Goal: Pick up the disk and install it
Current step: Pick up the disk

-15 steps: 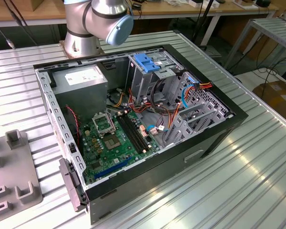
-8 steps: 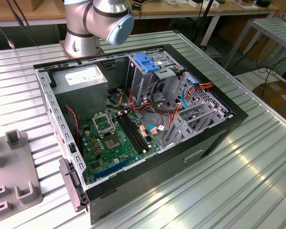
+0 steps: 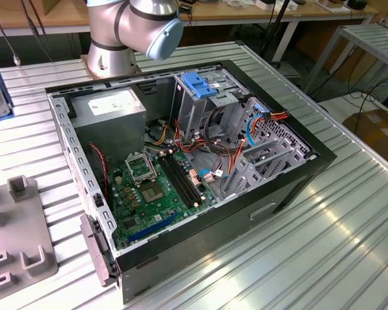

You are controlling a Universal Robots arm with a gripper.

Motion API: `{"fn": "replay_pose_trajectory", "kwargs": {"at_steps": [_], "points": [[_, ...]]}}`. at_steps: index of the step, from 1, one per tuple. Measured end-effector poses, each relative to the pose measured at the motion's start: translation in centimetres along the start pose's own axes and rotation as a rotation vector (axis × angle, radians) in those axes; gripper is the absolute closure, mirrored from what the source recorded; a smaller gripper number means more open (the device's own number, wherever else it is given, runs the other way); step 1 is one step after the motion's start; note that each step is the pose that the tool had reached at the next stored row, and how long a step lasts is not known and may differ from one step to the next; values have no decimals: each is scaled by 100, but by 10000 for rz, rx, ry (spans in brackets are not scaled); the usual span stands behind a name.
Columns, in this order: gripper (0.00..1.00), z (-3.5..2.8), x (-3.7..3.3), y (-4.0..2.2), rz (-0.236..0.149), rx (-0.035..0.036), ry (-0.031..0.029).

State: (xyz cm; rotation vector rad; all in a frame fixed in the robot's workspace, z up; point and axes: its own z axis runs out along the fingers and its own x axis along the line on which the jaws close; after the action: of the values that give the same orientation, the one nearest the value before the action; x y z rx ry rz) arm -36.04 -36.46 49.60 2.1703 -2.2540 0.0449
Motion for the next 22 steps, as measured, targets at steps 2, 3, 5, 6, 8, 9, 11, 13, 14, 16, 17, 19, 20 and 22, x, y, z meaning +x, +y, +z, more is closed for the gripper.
{"fn": "replay_pose_trajectory", "kwargs": {"at_steps": [2, 3, 5, 6, 8, 9, 11, 13, 14, 16, 17, 19, 20, 22], "points": [[63, 3, -4, -94, 1, 1, -1], [63, 4, -5, -138, 1, 2, -1], [63, 5, -8, -218, 1, -1, 0], [63, 7, -10, -275, 0, 1, -1], [63, 8, -14, -352, 1, -1, 0], [63, 9, -16, -398, 2, -1, 1], [63, 10, -17, -430, 1, 0, -1], [63, 10, -16, -430, 1, 0, -1], [63, 10, -17, -431, 1, 0, -1], [63, 10, -17, -453, 0, 0, 0], [63, 10, -18, -468, 1, 0, 0], [63, 12, -20, -519, 1, 1, -1], [63, 13, -21, -550, 0, 0, -1], [63, 14, -24, -616, 1, -1, 0]]}}
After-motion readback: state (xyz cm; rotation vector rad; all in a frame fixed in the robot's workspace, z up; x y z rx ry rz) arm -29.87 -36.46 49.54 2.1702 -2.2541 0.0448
